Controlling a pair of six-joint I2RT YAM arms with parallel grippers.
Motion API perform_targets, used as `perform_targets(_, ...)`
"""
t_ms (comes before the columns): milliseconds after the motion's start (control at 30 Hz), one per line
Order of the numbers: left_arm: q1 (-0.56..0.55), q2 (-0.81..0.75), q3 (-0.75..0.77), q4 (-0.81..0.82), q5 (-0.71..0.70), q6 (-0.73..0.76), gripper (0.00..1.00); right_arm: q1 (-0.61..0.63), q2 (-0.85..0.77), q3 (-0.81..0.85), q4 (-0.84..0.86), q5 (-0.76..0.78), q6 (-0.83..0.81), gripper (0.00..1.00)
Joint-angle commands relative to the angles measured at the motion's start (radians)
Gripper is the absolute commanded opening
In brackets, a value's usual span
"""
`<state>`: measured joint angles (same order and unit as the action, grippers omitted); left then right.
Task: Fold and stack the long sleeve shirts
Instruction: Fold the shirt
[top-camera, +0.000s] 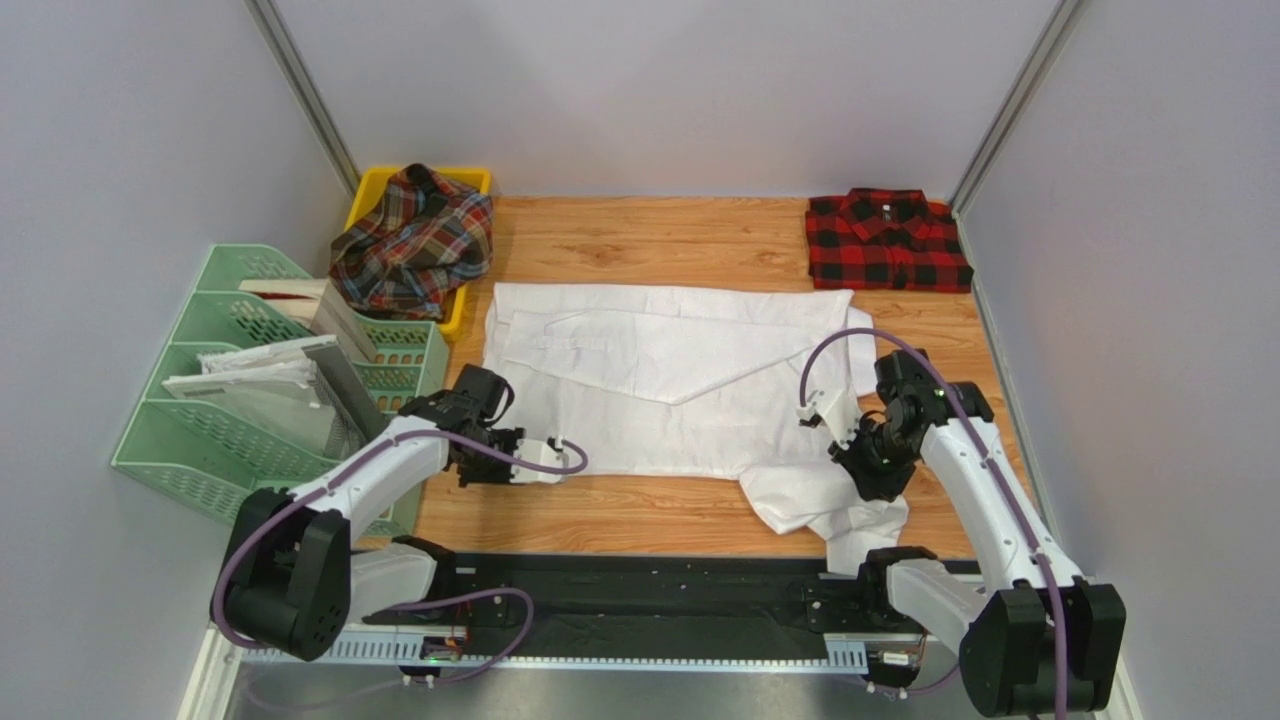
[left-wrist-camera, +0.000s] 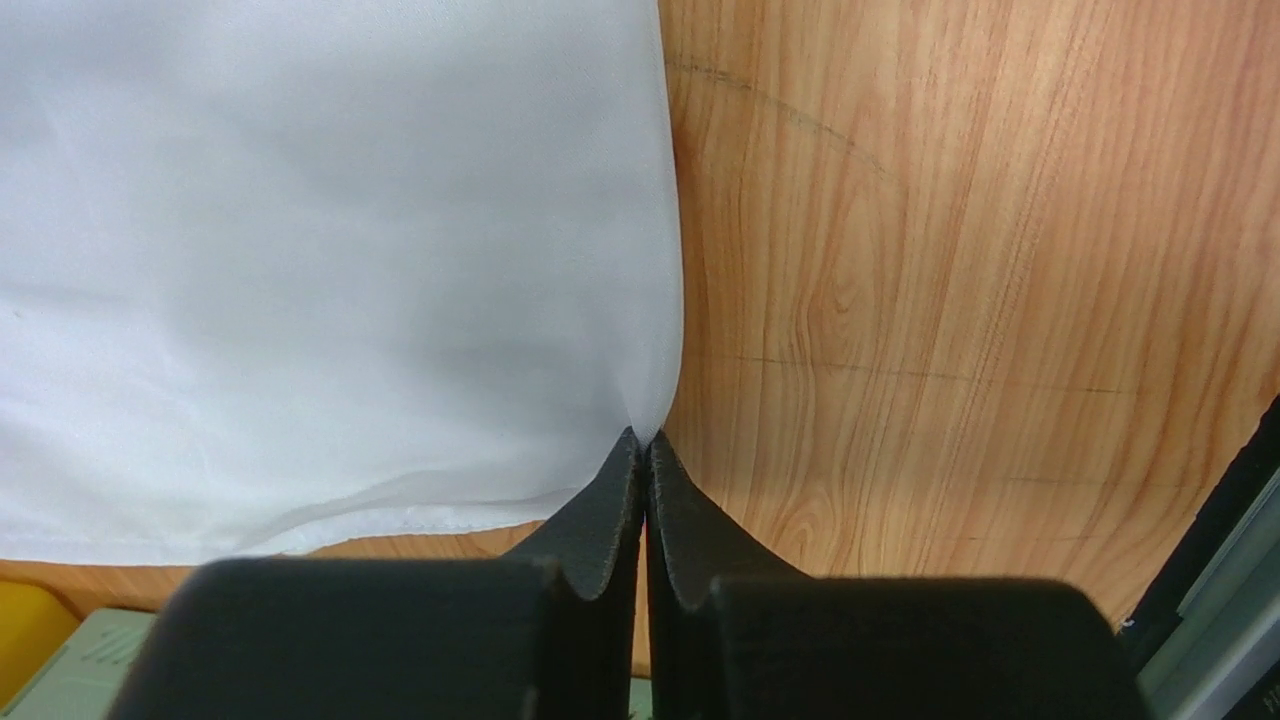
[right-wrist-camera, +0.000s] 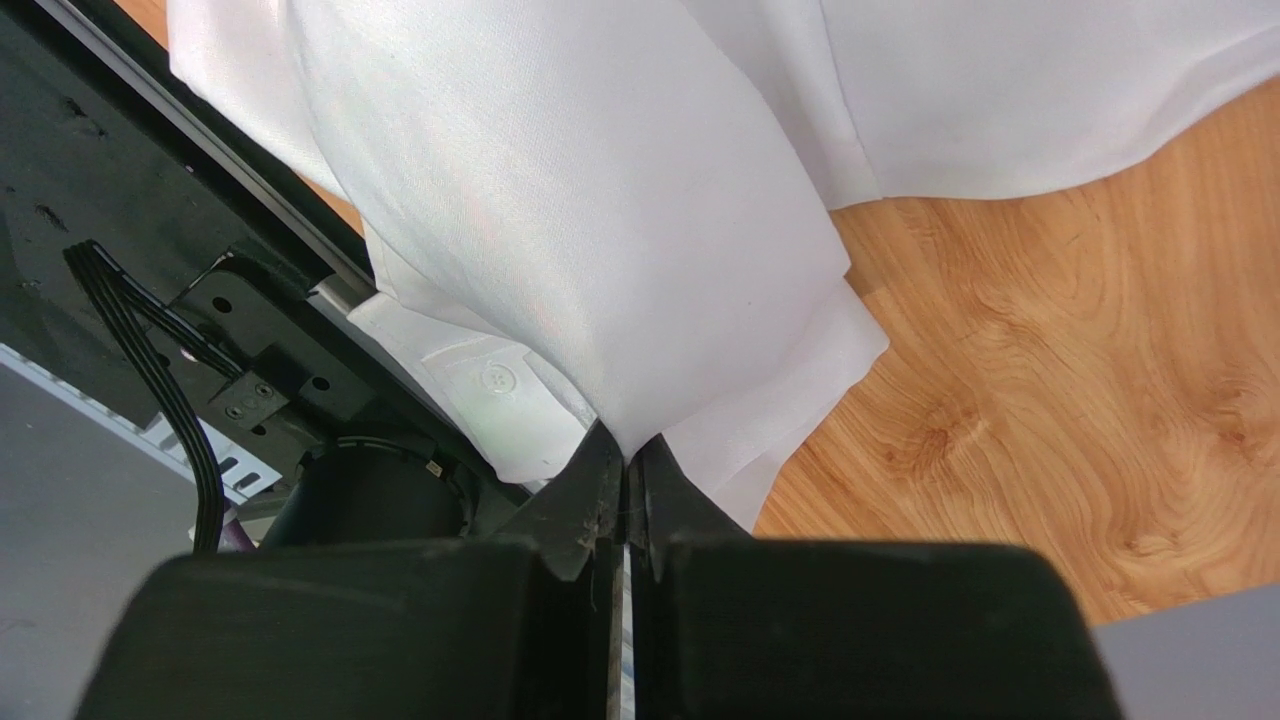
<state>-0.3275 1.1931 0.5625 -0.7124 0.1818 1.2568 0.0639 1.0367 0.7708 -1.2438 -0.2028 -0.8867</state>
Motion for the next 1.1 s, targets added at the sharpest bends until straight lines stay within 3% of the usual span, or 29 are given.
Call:
perform_targets(0, -0.004, -0.078, -0.015, -0.062, 0.001, 0.030, 0.00, -0.013, -0.053, 0.056, -0.043, -0.018, 0.011, 0.00)
perform_targets(233, -0.002, -0.182, 0.066, -0.212, 0.059, 0.016, 0.00, -0.055, -0.096, 0.110, -0.094, -0.024, -0.017, 0.00)
perform_targets(433, 0.034, -0.130, 0.235, -0.254, 0.099, -0.034, 0.00, -0.110, -0.031, 0.243, -0.089, -0.037, -0.017, 0.00)
perform_targets(733, 0.119, 0.212, 0.580, -0.174, 0.091, -0.114, 0.00, -0.108, 0.333, 0.600, -0.059, -0.056, 0.029, 0.00)
perform_targets(1067, 0.153, 0.522, 0.823, -0.153, 0.047, -0.117, 0.00, -0.101, 0.686, 0.893, -0.054, -0.024, 0.048, 0.00)
